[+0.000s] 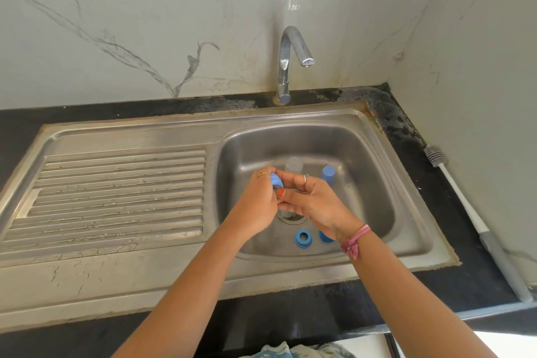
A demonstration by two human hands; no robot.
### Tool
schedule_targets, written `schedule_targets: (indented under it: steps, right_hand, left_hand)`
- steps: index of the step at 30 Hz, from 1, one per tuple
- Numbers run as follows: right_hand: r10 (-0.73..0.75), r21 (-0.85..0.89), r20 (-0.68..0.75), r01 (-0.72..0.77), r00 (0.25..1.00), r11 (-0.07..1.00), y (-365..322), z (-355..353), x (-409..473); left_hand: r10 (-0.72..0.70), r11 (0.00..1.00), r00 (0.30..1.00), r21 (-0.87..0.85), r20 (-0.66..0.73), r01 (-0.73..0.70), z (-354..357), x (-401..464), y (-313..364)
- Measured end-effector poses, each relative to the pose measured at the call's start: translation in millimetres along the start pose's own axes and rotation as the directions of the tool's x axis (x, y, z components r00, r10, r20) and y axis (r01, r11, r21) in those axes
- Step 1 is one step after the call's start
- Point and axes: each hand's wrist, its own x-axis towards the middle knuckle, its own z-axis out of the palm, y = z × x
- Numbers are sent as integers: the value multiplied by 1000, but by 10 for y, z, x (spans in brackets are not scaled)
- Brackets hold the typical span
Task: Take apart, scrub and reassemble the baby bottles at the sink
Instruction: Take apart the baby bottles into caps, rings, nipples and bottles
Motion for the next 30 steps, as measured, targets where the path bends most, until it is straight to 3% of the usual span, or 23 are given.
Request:
schedule_targets:
  steps: [5, 11, 18, 20, 23, 28, 30]
  right_hand:
    - [1, -32, -13, -1, 1000, 999, 13, -44, -45]
    - [-54, -173, -18, 50, 998, 984, -35, -45, -47]
    - [-117, -166, -92, 101, 989, 981, -64, -87, 27]
    - [-125, -172, -134, 101, 983, 980, -60, -129, 68]
    - [-115, -181, -134, 90, 984, 979, -61, -172, 110]
    - [-167, -356, -175, 96, 970, 930, -45, -223, 168]
    - [-201, -464, -189, 93, 961, 881, -33, -219, 217]
  left_hand:
    - [-91, 989, 979, -100, 185, 111, -37, -1, -67]
    - [-183, 925, 955, -289, 232, 248, -46, 67, -128]
    - [-109, 668, 945, -682, 307, 299, -119, 121, -132]
    - [-71, 709, 937, -643, 343, 290, -138, 105, -113]
    - [-147, 880, 964, -415, 221, 229, -57, 113, -48]
    - [-164, 932, 985, -319, 53, 173, 132, 150, -2]
    - [-182, 907, 982, -394, -57, 145, 217, 151, 40]
